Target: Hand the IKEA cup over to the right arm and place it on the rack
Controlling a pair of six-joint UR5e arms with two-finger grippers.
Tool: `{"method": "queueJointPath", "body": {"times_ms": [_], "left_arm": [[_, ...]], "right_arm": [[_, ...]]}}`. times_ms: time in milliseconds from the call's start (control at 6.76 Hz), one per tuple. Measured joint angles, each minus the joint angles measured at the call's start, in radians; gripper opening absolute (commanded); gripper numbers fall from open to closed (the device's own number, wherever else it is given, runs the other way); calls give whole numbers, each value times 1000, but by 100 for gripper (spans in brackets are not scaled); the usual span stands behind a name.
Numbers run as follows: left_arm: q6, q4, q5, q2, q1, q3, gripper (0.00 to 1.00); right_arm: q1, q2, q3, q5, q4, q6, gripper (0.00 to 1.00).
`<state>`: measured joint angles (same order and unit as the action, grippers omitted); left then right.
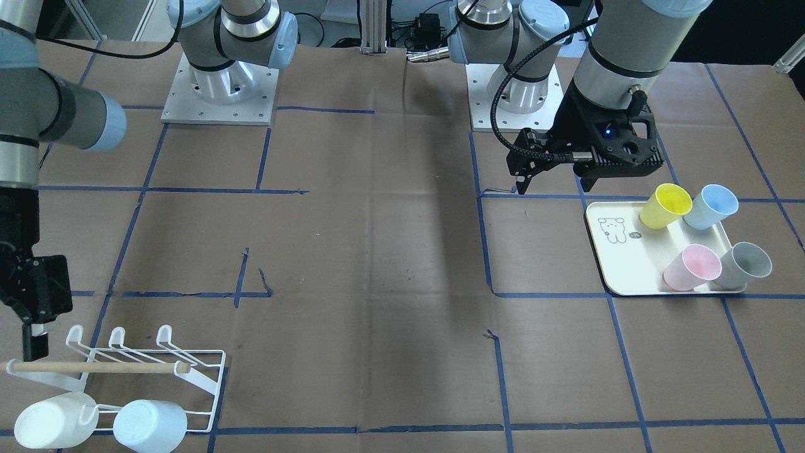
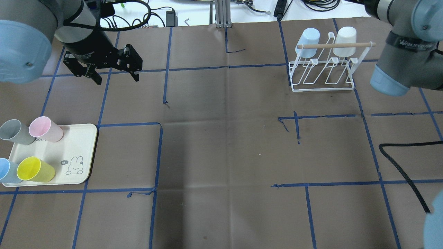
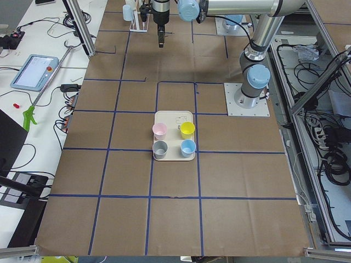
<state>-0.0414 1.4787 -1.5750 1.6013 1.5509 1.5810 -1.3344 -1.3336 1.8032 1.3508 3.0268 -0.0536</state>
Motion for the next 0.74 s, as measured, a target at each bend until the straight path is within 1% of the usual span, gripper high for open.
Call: {"method": "queueJointPath", "body": {"times_ms": [296, 443, 739], "left_arm": [[0, -2, 1, 0, 0, 0, 100], [0, -3, 0, 0, 0, 0, 100], [0, -3, 0, 0, 0, 0, 100]], "right_arm": [[-72, -102, -10, 1, -292, 0, 100], [-107, -137, -36, 2, -480, 1, 100], [-135, -162, -128, 6, -902, 0, 100]]}}
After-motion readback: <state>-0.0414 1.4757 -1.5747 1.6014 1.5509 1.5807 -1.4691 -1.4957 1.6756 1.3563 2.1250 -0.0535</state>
